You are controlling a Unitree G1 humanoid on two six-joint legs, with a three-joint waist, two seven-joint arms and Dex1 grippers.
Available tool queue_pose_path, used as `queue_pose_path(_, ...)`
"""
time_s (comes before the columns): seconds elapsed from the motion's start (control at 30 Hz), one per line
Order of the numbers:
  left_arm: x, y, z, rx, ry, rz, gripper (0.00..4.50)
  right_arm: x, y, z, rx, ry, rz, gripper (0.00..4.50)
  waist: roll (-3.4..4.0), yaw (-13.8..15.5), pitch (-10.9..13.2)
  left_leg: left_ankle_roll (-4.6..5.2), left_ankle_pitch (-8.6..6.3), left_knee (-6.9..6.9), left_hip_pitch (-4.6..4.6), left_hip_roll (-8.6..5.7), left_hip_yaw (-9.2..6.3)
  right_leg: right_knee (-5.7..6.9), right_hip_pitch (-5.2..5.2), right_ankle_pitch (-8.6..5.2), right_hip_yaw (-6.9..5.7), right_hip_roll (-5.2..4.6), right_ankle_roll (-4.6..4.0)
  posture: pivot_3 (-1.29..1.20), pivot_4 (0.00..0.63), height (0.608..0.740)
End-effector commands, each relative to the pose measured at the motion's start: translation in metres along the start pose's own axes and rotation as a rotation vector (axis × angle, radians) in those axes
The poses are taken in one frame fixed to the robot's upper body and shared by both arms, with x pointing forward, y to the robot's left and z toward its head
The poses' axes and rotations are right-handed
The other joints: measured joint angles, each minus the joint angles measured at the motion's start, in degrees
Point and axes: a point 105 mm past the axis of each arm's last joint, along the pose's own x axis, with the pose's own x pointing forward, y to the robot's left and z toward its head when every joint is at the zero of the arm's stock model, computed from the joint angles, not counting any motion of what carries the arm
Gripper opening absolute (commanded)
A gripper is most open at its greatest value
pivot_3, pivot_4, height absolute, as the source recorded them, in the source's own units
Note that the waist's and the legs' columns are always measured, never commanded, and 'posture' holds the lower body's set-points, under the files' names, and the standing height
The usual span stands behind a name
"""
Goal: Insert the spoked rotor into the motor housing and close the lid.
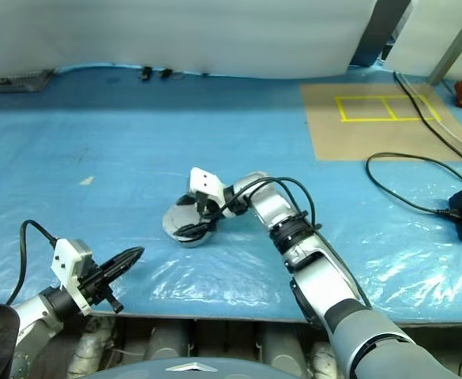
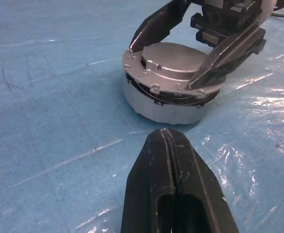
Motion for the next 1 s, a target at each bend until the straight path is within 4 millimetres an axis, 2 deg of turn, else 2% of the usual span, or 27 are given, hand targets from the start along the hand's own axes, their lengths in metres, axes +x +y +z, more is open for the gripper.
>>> queue_pose_path(0.03,0.002,-0.003,0.008,0.042,-0.01,-0.018,0.0,0.001,-0.002,0.0,0.0,-0.006,-0.01,2.96,0.0,0.0,0.0,0.0,0.0,0.0,0.0,0.0,0.0,0.01,0.0,0.0,0.0,0.0,0.0,0.0,0.15,0.74)
queue_pose_path(0.13,0.005,-0.002,0.012,0.05,-0.013,-0.027,0.0,0.0,-0.001,0.0,-0.004,-0.008,-0.006,2.97,0.0,0.0,0.0,0.0,0.0,0.01,0.09,0.0,0.0,0.05,0.06,0.0,0.01,0.0,0.0,0.0,0.15,0.74)
queue_pose_path(0.37,0.006,0.005,0.015,0.058,-0.016,-0.02,0.0,-0.012,0.004,0.018,-0.031,-0.023,0.055,2.97,0.0,0.0,0.0,0.0,0.0,0.03,0.18,-0.01,0.0,0.04,0.16,0.0,0.03,0.0,0.0,0.0,0.15,0.74)
queue_pose_path(0.6,0.017,-0.006,0.012,0.048,-0.02,-0.055,0.0,-0.009,-0.006,0.018,-0.05,0.025,0.007,2.97,0.0,-0.1,0.0,0.0,0.0,0.04,0.18,-0.02,0.0,0.05,0.15,0.0,0.05,0.0,0.0,0.0,0.15,0.74)
queue_pose_path(0.73,0.018,-0.008,0.011,0.05,-0.016,-0.06,0.0,-0.001,-0.007,0.012,-0.034,0.033,-0.015,2.97,0.0,0.0,0.0,0.0,0.0,0.01,0.18,-0.01,0.0,0.05,0.14,0.0,0.04,0.01,0.0,0.0,0.15,0.74)
queue_pose_path(0.8,0.017,-0.007,0.011,0.049,-0.017,-0.058,0.0,0.001,-0.007,0.001,-0.049,0.079,-0.025,2.97,0.0,0.0,0.0,0.0,0.0,0.03,0.18,-0.02,0.0,0.05,0.15,0.0,0.05,0.0,0.0,0.0,0.15,0.74)
queue_pose_path(0.93,0.016,-0.007,0.011,0.052,-0.014,-0.056,0.0,-0.001,-0.006,-0.019,-0.062,0.153,-0.027,2.97,0.0,0.0,0.0,0.0,0.0,0.04,0.31,-0.02,0.0,0.07,0.23,0.0,0.05,0.0,0.0,0.0,0.15,0.74)
queue_pose_path(1.0,0.016,-0.008,0.011,0.049,-0.015,-0.061,0.0,-0.002,-0.004,-0.019,-0.05,0.141,-0.01,2.97,0.01,0.0,0.0,0.0,0.0,0.04,0.44,-0.02,0.0,0.09,0.38,0.0,0.06,0.0,0.01,0.0,0.15,0.74)
